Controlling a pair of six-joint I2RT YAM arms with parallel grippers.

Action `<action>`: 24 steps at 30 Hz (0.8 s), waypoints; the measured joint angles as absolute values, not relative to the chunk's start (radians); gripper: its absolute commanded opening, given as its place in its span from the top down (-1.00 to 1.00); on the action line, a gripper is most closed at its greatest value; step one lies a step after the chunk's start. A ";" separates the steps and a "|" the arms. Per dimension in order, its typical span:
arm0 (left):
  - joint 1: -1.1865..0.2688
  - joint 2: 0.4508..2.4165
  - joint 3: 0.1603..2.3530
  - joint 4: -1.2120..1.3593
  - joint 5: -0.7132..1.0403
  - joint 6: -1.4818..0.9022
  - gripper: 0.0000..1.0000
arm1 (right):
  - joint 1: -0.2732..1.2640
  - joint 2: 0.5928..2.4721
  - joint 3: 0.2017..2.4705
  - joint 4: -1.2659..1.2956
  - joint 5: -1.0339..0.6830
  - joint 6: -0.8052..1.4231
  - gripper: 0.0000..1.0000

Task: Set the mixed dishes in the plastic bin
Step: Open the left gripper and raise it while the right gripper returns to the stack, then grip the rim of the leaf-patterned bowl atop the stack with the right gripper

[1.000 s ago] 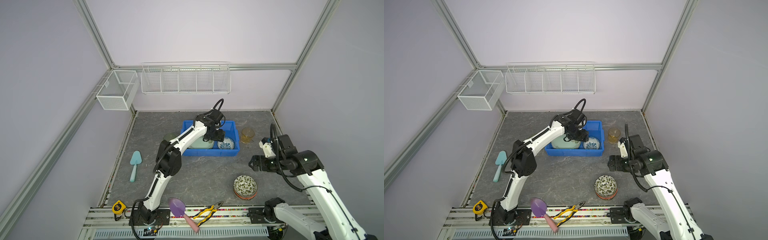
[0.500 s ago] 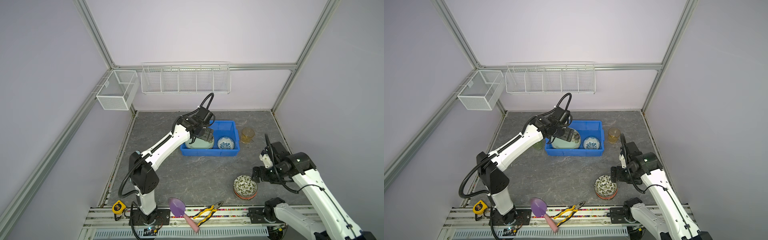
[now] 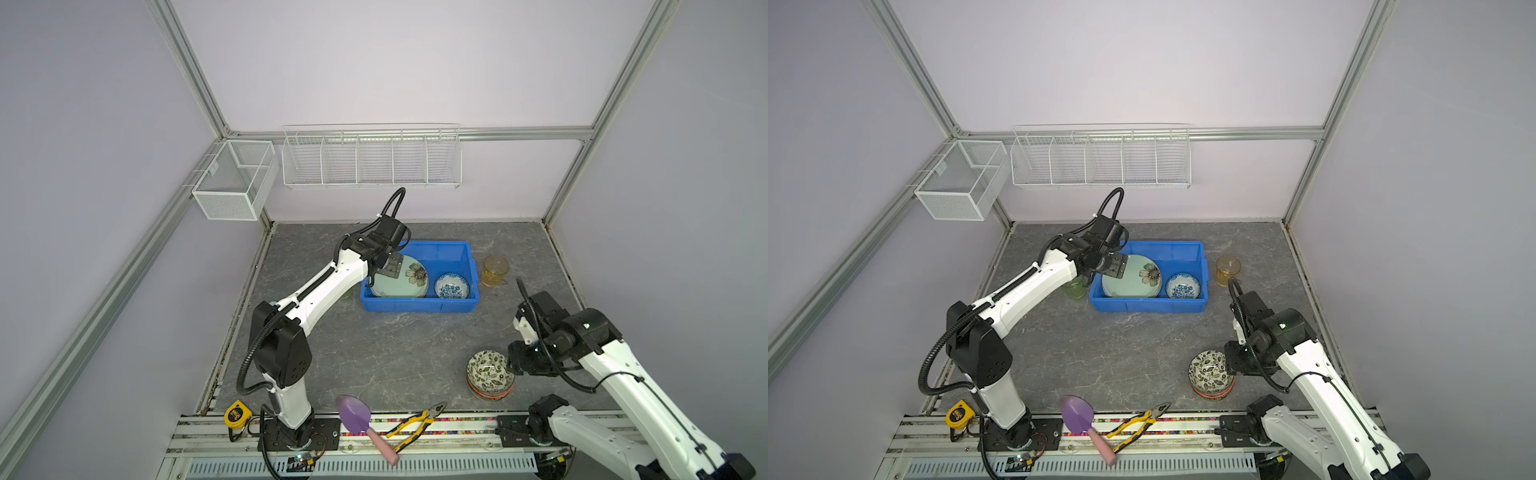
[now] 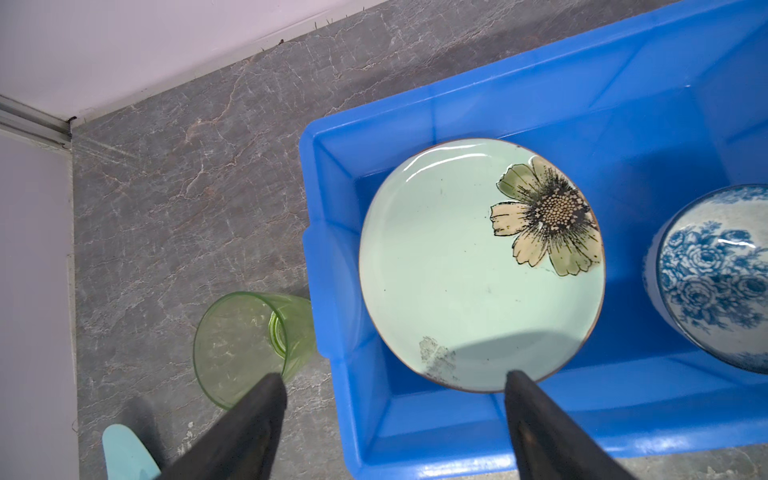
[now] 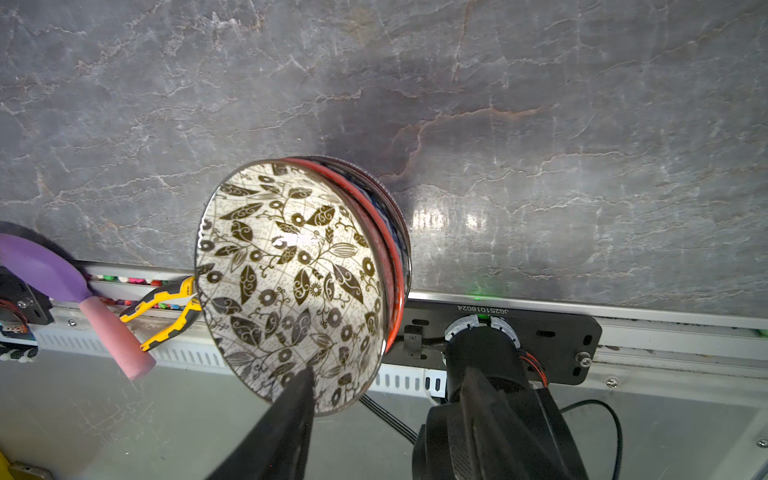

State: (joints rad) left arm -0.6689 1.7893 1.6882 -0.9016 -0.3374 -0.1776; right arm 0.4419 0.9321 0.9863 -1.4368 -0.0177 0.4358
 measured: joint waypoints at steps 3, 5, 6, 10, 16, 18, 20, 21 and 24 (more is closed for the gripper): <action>-0.669 1.789 1.688 -0.895 -0.337 -0.177 -0.65 | 0.455 0.943 0.985 -1.427 -0.006 0.448 -0.06; -0.667 1.789 1.688 -0.892 -0.337 -0.177 -0.65 | 0.459 0.946 0.984 -1.420 0.003 0.454 -0.01; -0.667 1.789 1.688 -0.891 -0.337 -0.177 -0.65 | 0.461 0.947 0.981 -1.414 0.004 0.458 0.02; -0.663 1.789 1.688 -0.888 -0.336 -0.177 -0.65 | 0.474 0.952 0.958 -1.396 0.005 0.471 0.08; -0.658 1.789 1.688 -0.888 -0.315 -0.178 -0.65 | 0.514 0.967 0.940 -1.368 0.011 0.504 0.17; -0.658 1.789 1.688 -0.888 -0.306 -0.178 -0.65 | 0.533 0.970 0.936 -1.363 0.020 0.520 0.19; -0.658 1.789 1.688 -0.888 -0.294 -0.179 -0.65 | 0.551 0.970 0.931 -1.362 0.030 0.535 0.24; -0.658 1.790 1.688 -0.888 -0.287 -0.179 -0.65 | 0.558 0.970 0.927 -1.362 0.033 0.545 0.26; -0.656 1.790 1.691 -0.888 -0.268 -0.182 -0.64 | 0.575 0.969 0.917 -1.362 0.043 0.569 0.30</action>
